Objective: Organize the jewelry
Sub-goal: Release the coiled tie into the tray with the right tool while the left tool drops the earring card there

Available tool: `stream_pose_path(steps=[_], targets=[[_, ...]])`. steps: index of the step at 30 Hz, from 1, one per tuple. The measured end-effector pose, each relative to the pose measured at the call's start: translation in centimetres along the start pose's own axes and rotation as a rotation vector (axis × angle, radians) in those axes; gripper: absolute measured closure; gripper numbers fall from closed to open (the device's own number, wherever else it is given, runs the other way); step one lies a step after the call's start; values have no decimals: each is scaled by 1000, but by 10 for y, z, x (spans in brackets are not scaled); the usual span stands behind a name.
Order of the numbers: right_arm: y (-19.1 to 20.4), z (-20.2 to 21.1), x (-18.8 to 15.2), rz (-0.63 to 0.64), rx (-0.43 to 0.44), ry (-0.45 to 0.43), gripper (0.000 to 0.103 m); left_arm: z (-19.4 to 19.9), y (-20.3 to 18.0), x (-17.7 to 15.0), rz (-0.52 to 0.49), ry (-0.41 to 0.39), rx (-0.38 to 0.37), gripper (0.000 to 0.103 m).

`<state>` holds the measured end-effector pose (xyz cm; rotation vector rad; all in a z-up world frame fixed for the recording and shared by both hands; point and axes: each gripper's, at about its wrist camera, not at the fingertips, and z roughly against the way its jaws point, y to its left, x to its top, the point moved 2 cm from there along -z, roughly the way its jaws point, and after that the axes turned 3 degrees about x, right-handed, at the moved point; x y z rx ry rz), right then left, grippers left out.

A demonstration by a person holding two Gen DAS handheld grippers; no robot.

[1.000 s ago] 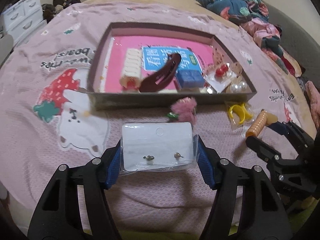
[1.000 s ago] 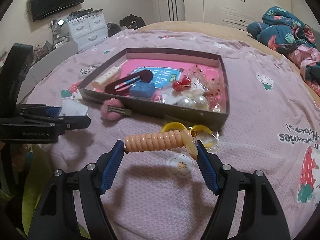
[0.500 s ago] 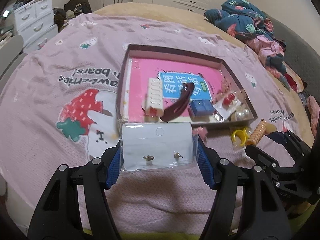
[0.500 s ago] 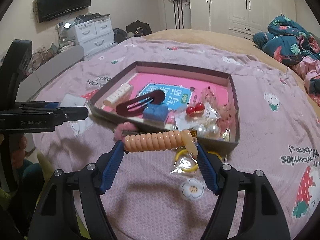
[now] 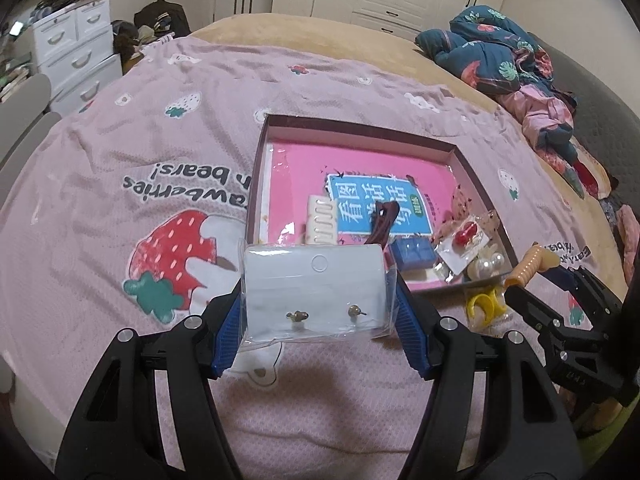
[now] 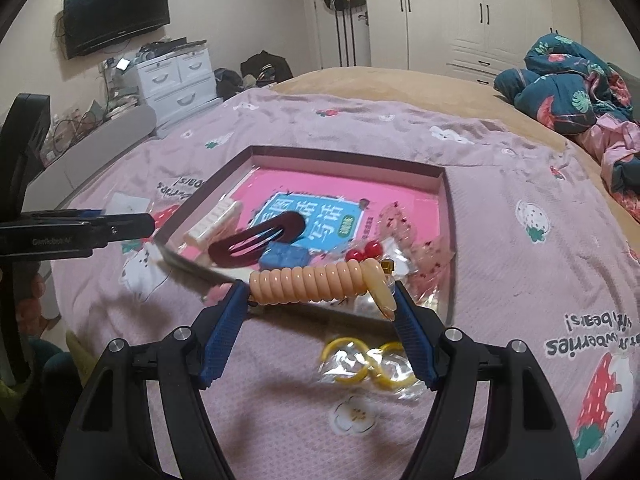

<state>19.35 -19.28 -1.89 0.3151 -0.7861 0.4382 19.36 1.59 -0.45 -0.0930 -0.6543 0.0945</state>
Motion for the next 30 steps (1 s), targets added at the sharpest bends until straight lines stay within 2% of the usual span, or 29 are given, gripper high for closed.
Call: stream_pose_path(steps=[19,30], targets=[[-48,-16,8,-51,-87,3,33,-42,-41,30,-50,36,-52,46],[-54,-37,8,-48,-94,28,32,-78,-54,37,-71,86,-55,46]])
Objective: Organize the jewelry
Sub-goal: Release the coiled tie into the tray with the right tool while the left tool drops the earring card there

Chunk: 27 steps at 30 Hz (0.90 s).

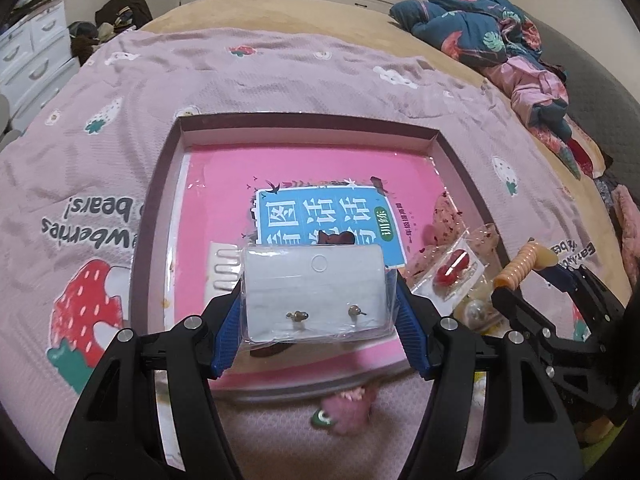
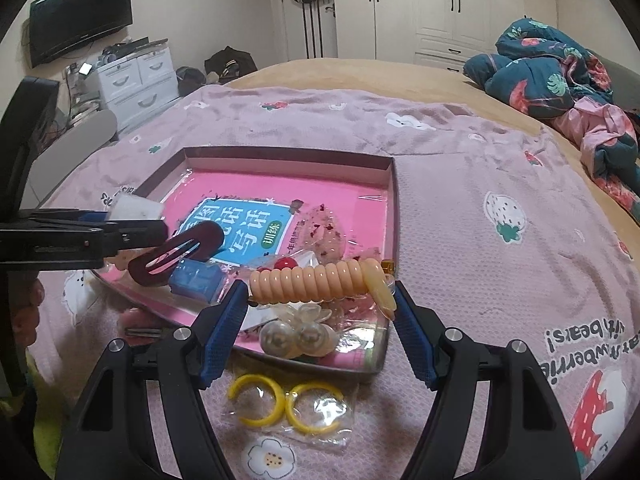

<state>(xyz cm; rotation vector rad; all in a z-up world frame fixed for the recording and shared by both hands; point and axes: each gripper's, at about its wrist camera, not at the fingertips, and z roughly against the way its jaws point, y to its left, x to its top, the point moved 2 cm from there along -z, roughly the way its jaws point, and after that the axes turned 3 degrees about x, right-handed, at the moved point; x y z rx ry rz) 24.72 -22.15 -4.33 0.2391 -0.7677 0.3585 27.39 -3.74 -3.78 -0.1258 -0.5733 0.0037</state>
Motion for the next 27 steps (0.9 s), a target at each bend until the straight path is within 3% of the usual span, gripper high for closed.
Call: stream_pose_path(steps=[16,27], targets=[[32,-26,-4,71,39,41,32,-20,8,6,5,20,16,45],[43,-22,-5,73,33,32,20,-21,12,3,14,25,11,45]])
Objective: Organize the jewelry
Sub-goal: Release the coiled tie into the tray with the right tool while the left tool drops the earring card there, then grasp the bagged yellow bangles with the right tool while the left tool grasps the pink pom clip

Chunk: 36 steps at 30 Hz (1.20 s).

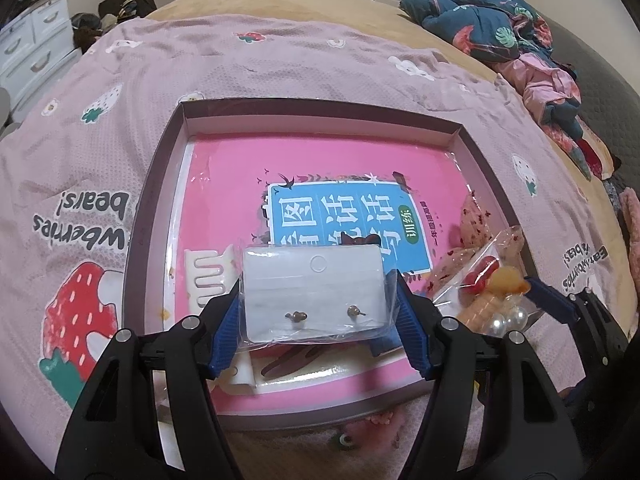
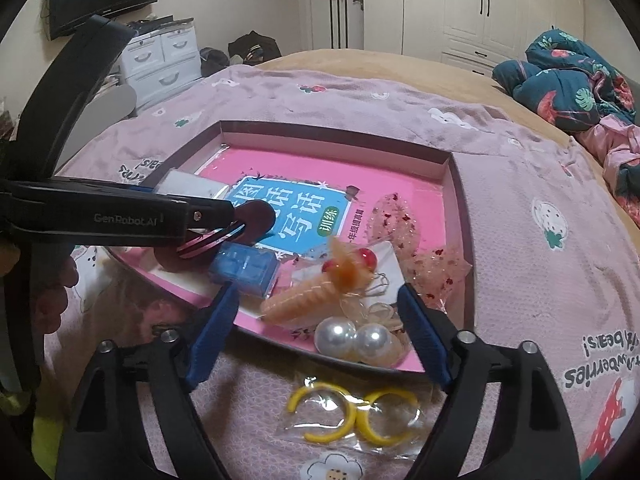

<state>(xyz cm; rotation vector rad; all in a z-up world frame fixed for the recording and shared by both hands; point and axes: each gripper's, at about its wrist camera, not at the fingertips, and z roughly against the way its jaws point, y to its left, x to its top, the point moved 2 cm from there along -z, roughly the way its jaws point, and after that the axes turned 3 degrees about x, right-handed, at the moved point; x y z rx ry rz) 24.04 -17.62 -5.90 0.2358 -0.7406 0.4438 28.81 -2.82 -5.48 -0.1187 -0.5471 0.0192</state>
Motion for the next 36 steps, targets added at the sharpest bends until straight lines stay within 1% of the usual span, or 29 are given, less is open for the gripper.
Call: stream_pose_path(steps=[3,6,9,16,17,19,27,30,36], targets=[[-1,5,-2,3,-10,-2,20,1,0,-1,0,-1,-1,45],[-3,12,-4,-9,-14,-8,16,2,0,-2,-4,-1,0,44],[-7,20,-6,-18,-21,-14,15,4,-3,-4,-11,-1,-1,40],[-17,39,-10,-37,-42,-33,14,12,-8,-8,-19,-5,-3,37],[-19,41,-10,-38,-45,-35,14,13,-9,-8,-19,-7,-3,37],[-21,46,-11,-42,-52,-43,13,17,-10,-9,-19,-14,-6,31],[-25,63,-13,-50,-70,-65,12,39,-11,-12,-16,-50,-5,31],[-24,70,-13,-48,-73,-74,12,49,-11,-13,-13,-67,-7,28],[-20,81,-16,-39,-77,-89,11,67,-10,-19,-12,-93,-5,28]])
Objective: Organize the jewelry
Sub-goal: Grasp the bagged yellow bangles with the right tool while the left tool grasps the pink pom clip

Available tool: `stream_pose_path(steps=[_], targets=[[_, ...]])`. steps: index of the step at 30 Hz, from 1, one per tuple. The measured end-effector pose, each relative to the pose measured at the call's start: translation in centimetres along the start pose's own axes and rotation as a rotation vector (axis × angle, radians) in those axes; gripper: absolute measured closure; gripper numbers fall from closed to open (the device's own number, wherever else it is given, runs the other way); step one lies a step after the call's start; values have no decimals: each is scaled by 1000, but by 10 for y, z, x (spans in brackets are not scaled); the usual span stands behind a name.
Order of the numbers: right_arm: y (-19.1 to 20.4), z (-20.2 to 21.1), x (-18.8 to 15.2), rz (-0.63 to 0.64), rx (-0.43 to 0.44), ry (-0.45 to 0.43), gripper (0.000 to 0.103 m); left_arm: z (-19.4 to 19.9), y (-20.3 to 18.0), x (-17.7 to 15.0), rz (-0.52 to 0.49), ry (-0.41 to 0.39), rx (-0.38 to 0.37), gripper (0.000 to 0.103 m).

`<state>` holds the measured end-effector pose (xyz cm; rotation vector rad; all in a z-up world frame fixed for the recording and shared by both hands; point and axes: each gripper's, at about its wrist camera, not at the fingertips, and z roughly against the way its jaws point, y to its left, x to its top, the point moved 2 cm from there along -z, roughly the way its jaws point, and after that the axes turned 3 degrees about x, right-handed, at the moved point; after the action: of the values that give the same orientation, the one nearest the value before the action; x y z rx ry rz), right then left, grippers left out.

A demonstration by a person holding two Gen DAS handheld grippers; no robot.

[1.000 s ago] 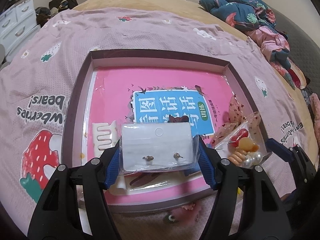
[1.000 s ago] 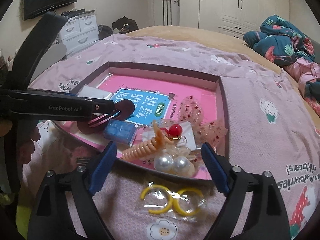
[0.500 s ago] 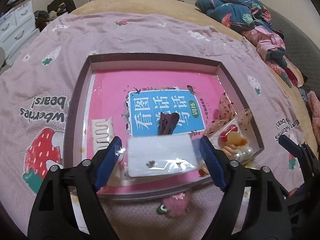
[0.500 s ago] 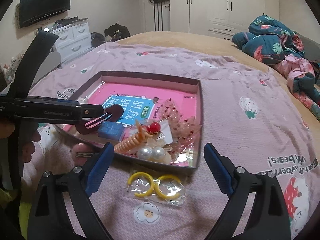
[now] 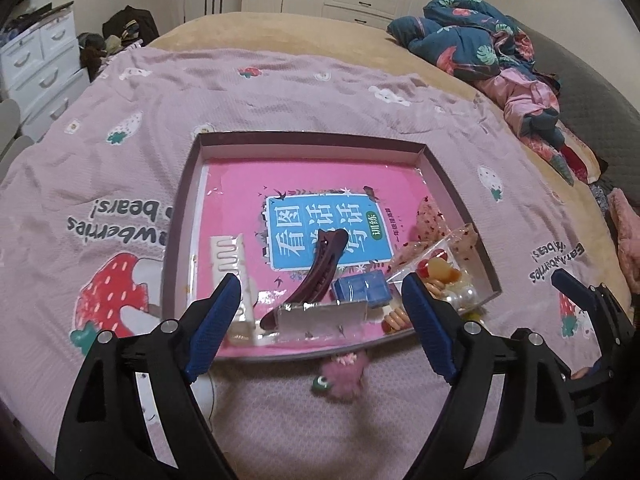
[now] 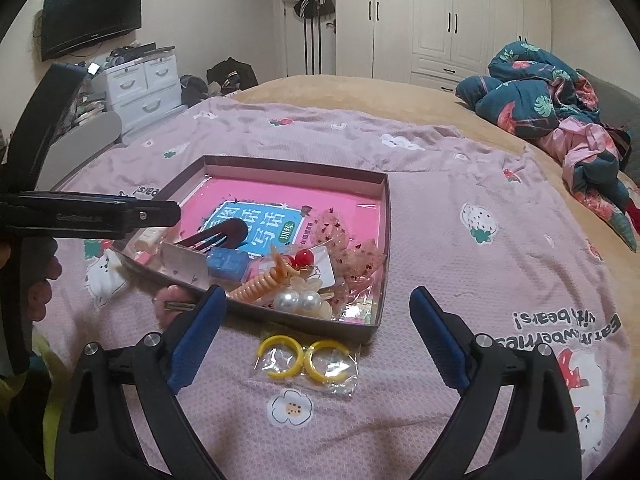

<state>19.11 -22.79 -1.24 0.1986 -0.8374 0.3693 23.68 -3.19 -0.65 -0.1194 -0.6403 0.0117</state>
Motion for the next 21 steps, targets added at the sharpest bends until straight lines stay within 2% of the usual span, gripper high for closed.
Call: stream_pose_path(steps=[3,9,21], targets=[[2,4,-2,2,0,-1,10,8,1,-5,2,-7,3,23],[5,8,-12,2,1,9,10,15,3,-22,-2,-3,11,23],[7,-4,-40,5,3,68,9,-2,11,-66,4,77,30,22]])
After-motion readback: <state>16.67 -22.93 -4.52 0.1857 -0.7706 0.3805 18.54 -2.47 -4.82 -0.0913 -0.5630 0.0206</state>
